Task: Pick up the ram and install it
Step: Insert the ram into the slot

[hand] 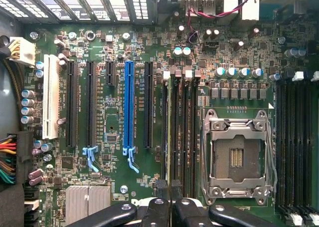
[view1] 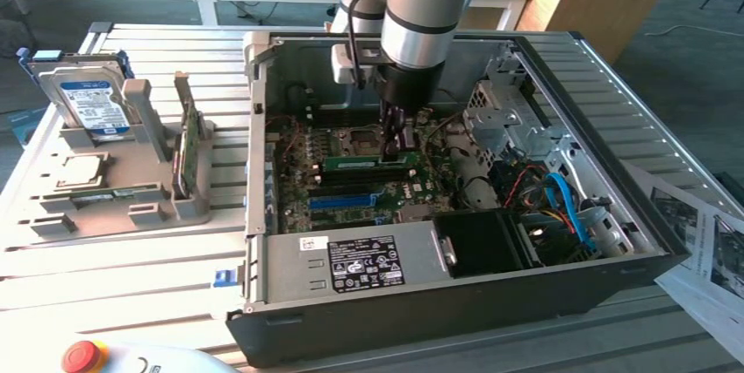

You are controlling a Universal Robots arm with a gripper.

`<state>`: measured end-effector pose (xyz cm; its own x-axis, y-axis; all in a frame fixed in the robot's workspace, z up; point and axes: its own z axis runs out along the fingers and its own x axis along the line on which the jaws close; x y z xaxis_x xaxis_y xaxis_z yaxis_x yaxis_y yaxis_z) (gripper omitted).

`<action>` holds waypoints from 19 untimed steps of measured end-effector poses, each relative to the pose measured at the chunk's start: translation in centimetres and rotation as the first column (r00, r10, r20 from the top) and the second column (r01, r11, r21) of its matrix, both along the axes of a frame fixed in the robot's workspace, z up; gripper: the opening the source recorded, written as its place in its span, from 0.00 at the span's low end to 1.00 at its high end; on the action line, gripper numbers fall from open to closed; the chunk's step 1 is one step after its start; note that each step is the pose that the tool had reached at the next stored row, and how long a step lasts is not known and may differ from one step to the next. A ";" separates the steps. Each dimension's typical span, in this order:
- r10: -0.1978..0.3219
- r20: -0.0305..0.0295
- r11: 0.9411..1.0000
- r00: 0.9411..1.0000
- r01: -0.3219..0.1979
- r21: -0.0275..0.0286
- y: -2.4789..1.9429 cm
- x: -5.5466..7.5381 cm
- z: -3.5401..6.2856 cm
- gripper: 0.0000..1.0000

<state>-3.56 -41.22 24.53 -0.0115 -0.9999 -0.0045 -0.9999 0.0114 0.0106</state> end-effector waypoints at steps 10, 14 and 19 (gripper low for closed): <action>0.000 0.000 1.000 1.000 0.000 0.000 0.01 0.0 -0.65 0.12; 0.000 0.000 1.000 1.000 0.000 0.000 0.00 0.0 -0.69 0.12; 0.000 0.000 1.000 1.000 0.000 0.000 -0.04 -0.1 -0.71 0.12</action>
<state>-3.66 -41.25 23.82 -0.0117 -0.9999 -0.0047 -0.9999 0.0116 0.0105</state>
